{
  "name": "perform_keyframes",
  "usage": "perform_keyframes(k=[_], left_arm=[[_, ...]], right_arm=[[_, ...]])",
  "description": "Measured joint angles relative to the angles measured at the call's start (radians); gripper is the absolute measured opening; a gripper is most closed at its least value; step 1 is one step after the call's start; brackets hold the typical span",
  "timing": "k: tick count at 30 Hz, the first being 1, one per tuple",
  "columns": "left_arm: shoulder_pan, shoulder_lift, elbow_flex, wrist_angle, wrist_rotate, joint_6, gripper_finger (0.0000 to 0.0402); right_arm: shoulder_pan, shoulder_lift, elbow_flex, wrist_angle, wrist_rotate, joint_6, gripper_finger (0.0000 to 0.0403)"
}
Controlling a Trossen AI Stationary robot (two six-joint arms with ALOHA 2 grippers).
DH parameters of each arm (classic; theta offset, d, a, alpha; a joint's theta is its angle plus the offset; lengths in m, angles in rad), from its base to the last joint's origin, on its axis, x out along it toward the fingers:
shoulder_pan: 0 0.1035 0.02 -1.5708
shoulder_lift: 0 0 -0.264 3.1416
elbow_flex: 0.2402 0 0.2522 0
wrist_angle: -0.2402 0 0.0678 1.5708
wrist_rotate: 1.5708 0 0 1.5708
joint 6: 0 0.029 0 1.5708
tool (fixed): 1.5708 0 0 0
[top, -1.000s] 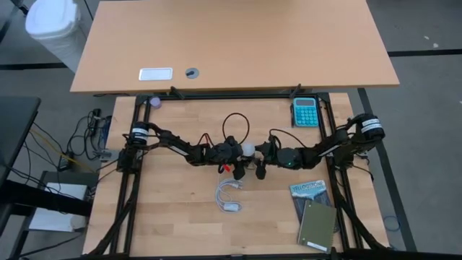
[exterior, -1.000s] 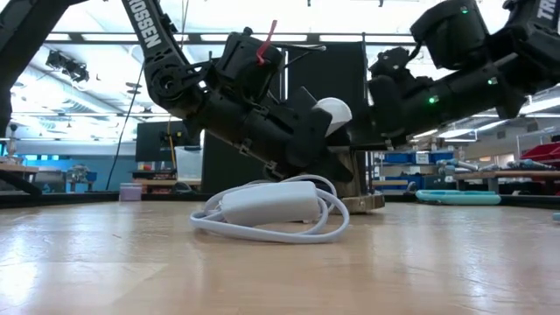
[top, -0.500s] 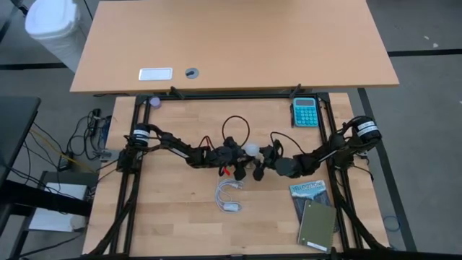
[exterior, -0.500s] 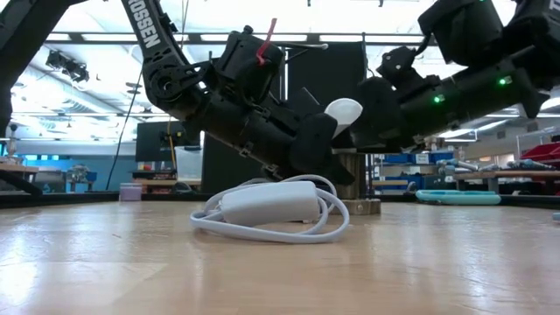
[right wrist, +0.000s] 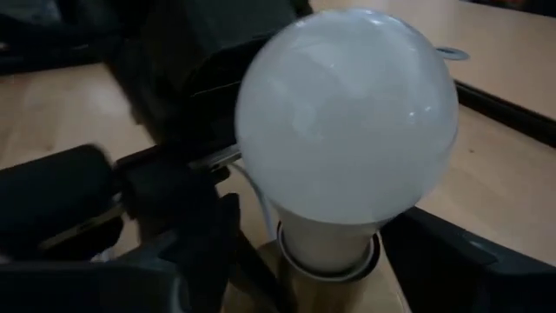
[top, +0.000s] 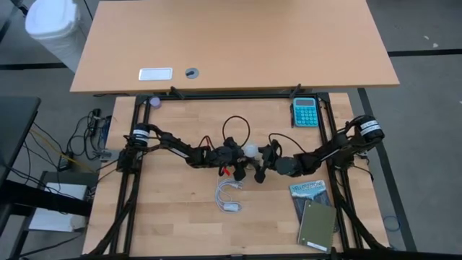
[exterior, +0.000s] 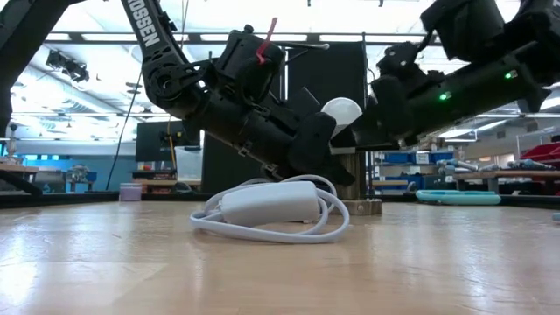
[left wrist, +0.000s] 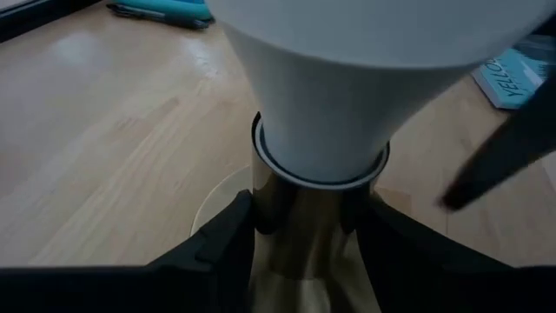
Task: Screw lightbulb
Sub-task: Insert the lightbulb into the desk lamp
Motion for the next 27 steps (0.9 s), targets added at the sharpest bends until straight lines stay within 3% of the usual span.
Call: perform_keyframes(k=[4,7,14,20,24,27], left_arm=[[0.000,-0.001,0.000,-0.003,0.007,0.002,0.0188],[0.000,-0.001,0.000,-0.005,0.012,0.004,0.0188],[0.002,-0.002,0.000,-0.008,0.052,0.017,0.0188],[0.002,-0.002,0.000,-0.004,0.077,0.023,0.0188],[0.002,-0.002,0.001,-0.005,0.096,0.026,0.0188],[0.002,-0.002,0.001,-0.006,0.106,0.026,0.0188]], right_arm=[[-0.005,-0.074,-0.034,-0.029,-0.058,-0.057,0.0316],[-0.033,-0.146,-0.049,-0.119,-0.172,-0.085,0.0340],[-0.118,-0.261,-0.101,-0.207,-0.442,-0.237,0.0349],[-0.263,-0.215,-0.103,-0.189,-0.632,-0.283,0.0335],[-0.339,-0.150,-0.102,-0.045,-0.809,-0.275,0.0328],[-0.370,-0.111,-0.102,0.010,-0.862,-0.273,0.0323]])
